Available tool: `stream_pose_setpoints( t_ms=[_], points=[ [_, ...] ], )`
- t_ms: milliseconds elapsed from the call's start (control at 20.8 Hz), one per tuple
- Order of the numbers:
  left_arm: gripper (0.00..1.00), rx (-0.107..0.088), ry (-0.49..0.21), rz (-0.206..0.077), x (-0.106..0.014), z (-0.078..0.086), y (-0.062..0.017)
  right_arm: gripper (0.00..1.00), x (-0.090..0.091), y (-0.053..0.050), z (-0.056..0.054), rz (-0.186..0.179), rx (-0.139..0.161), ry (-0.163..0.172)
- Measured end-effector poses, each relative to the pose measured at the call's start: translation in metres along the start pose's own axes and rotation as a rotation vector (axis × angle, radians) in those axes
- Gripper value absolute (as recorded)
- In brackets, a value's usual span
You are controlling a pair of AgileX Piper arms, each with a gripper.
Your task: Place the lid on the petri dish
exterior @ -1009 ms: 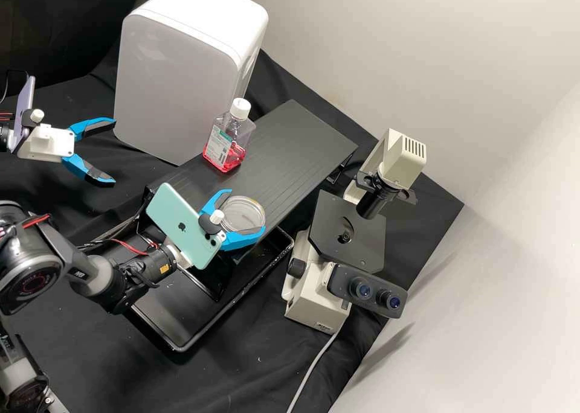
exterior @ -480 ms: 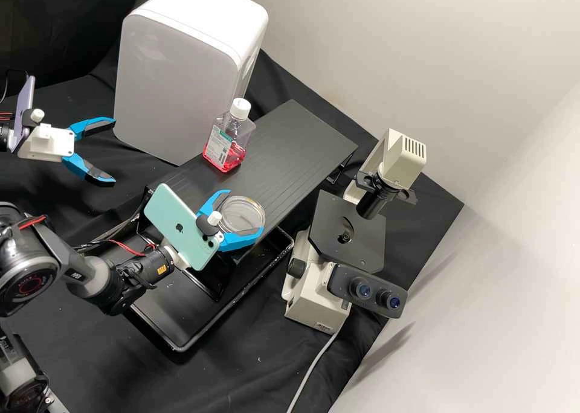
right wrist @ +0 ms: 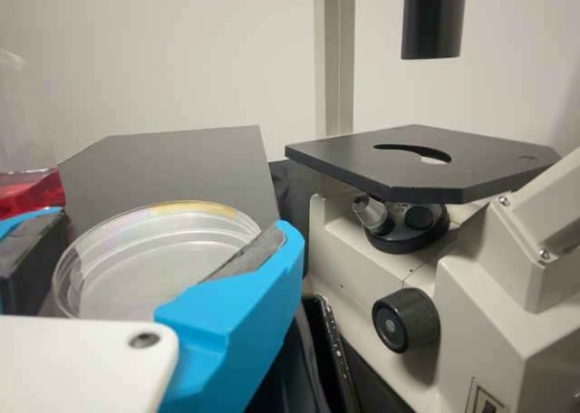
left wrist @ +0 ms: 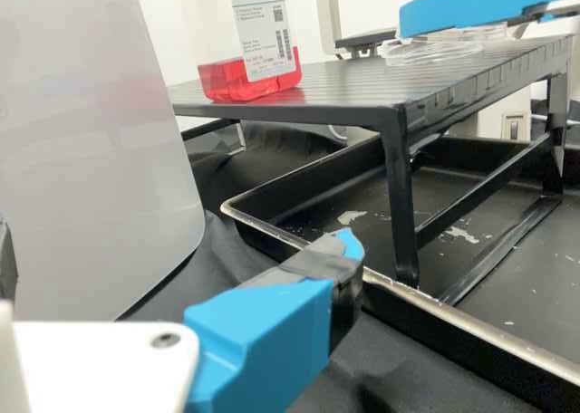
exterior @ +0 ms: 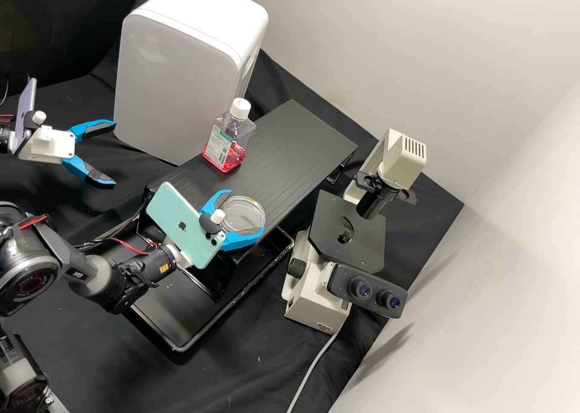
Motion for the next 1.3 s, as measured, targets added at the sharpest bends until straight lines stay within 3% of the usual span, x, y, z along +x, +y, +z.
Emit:
stream_pose_setpoints(
  t_ms=[96,192,720,913,1105,1297],
  points=[
    [1.0,0.0,0.0,0.0,0.0,0.0,0.0,0.0,0.004,0.0,0.001,-0.009,0.014,-0.006],
    [1.0,0.0,0.0,0.0,0.0,0.0,0.0,0.0,0.009,-0.003,0.002,-0.026,0.009,-0.008],
    [1.0,0.0,0.0,0.0,0.0,0.0,0.0,0.0,0.015,-0.003,0.003,-0.03,0.012,-0.01],
    [1.0,0.0,0.0,0.0,0.0,0.0,0.0,0.0,0.01,-0.005,0.004,-0.04,0.025,-0.012],
    [1.0,0.0,0.0,0.0,0.0,0.0,0.0,0.0,-0.001,0.0,0.0,-0.052,0.009,0.002],
    [1.0,0.0,0.0,0.0,0.0,0.0,0.0,0.0,-0.007,0.003,0.0,-0.061,0.016,0.004]
  ],
)
